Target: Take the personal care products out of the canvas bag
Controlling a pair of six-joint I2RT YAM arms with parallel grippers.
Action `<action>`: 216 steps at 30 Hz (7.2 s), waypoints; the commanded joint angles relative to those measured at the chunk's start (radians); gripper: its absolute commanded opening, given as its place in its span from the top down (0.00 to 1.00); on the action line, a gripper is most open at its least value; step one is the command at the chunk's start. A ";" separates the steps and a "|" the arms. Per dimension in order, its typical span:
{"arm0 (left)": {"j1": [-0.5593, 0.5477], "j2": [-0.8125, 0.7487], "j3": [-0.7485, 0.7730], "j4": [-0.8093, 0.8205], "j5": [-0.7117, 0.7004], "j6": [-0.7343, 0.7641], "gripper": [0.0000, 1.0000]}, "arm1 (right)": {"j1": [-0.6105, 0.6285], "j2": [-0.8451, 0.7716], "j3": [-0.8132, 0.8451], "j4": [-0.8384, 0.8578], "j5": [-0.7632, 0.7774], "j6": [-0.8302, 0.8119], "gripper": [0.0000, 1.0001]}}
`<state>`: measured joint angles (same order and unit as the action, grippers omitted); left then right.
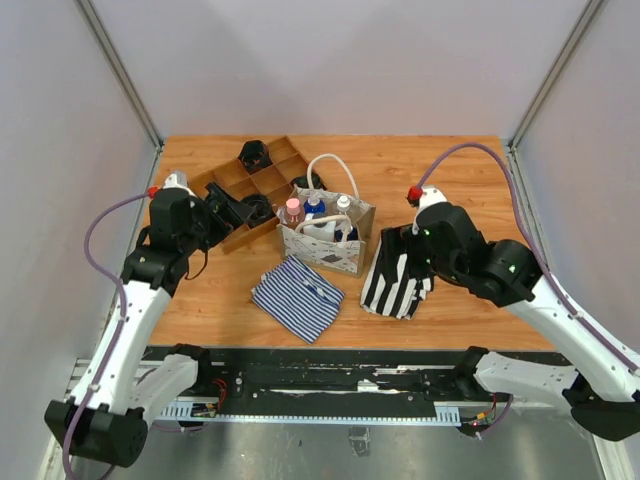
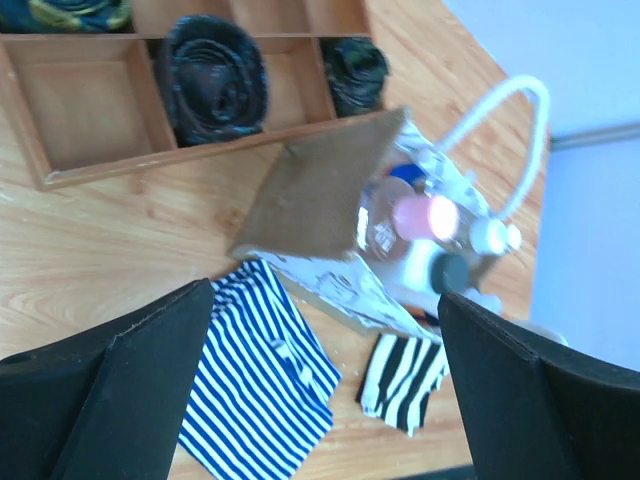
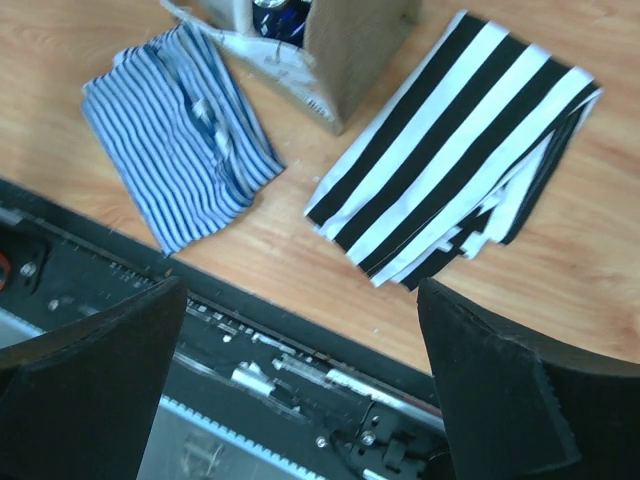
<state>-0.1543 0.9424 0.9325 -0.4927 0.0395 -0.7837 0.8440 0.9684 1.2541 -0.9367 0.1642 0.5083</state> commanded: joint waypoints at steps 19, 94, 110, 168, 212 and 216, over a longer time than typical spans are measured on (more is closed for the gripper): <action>0.038 0.173 0.058 -0.065 -0.147 0.099 0.00 | 0.011 0.185 0.124 0.153 0.039 -0.040 0.02; 0.004 0.767 0.395 -0.054 0.048 0.108 0.17 | 0.025 0.014 -0.085 0.131 0.030 0.056 0.01; -0.030 1.109 0.579 -0.120 -0.150 0.138 0.15 | 0.025 -0.026 -0.114 0.099 0.061 0.068 0.01; -0.263 -0.216 -0.152 -0.224 0.014 0.055 0.25 | -0.539 0.901 -0.132 0.305 -0.156 0.028 0.99; -0.613 0.502 -0.216 0.143 0.030 -0.235 0.99 | -0.583 0.092 -0.188 0.143 0.004 -0.076 0.99; -0.571 0.522 -0.181 0.032 -0.075 -0.318 1.00 | -0.583 0.057 -0.186 0.129 -0.013 -0.079 0.99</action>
<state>-0.7589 1.4498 0.7116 -0.3927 0.0772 -0.9974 0.2386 1.0603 1.0737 -0.7799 0.1776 0.4358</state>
